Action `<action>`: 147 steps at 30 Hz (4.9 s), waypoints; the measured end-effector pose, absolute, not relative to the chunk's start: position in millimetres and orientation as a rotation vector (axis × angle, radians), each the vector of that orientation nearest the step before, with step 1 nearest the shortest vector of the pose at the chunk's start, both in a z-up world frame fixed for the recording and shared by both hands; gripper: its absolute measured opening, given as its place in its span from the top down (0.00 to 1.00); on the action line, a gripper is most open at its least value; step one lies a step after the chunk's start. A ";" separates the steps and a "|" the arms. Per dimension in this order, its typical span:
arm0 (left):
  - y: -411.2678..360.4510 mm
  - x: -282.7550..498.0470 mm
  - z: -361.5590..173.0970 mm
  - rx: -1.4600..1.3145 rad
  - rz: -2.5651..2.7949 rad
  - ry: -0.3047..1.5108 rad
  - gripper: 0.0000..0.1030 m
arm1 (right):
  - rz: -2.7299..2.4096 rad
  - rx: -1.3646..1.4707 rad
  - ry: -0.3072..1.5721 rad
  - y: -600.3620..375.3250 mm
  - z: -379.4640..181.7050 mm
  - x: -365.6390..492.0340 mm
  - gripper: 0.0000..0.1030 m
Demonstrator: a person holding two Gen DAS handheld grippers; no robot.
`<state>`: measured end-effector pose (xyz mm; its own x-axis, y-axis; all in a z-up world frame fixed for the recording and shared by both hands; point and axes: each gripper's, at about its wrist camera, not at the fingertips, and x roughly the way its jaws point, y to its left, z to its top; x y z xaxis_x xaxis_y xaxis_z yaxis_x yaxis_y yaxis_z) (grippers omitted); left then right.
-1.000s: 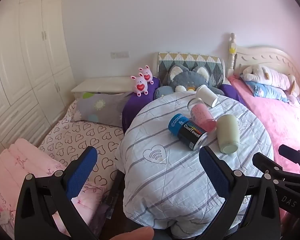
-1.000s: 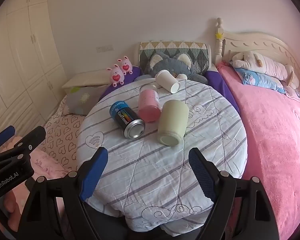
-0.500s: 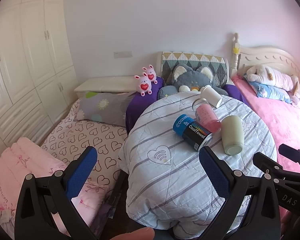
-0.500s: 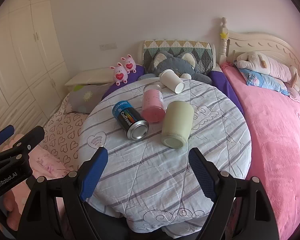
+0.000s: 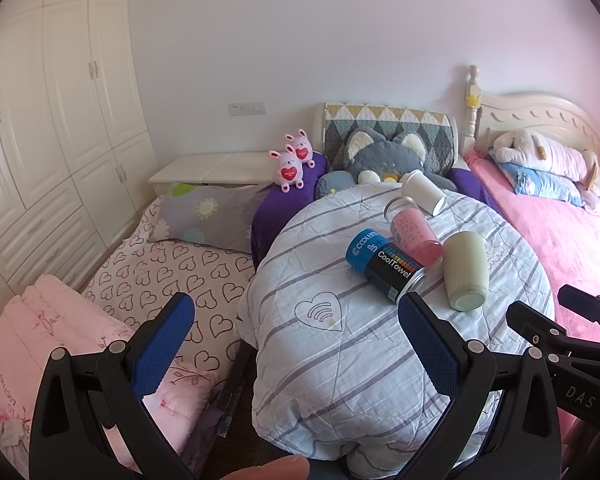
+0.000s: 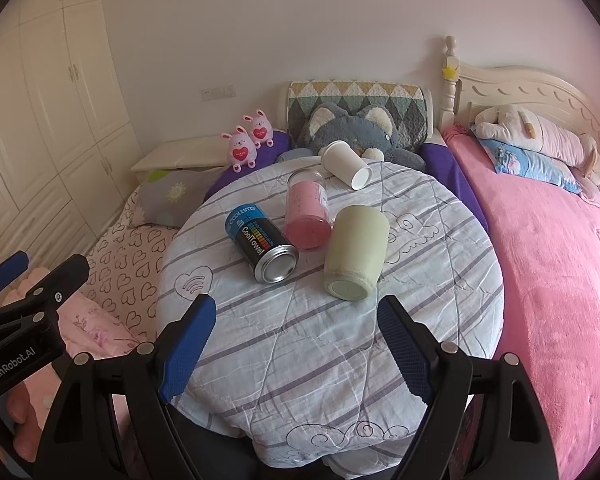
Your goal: Flip cup upright
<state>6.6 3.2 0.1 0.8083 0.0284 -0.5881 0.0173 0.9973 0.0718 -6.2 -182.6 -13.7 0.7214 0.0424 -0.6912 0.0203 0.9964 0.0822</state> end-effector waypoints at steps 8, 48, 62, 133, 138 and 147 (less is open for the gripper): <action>2.6 6.3 0.0 0.075 0.008 0.629 0.00 | 0.011 0.085 0.765 -183.2 -13.7 -5.9 0.18; 19.6 75.5 -40.0 0.049 0.048 0.741 0.00 | 0.130 -0.040 0.930 -158.3 -58.3 105.7 0.19; 50.0 130.1 -83.6 -0.004 0.120 0.859 0.00 | 0.288 -0.310 1.119 -108.1 -124.5 202.1 0.19; -57.7 6.0 -65.0 0.118 -0.061 0.851 0.00 | -0.067 0.180 0.825 -229.9 -76.5 -39.3 0.17; -65.0 -2.4 -61.7 0.127 -0.071 0.850 0.00 | -0.093 0.184 0.821 -243.8 -77.9 -49.4 0.17; -71.2 -15.3 -56.8 0.146 -0.079 0.829 0.00 | -0.083 0.183 0.788 -243.4 -70.5 -59.9 0.17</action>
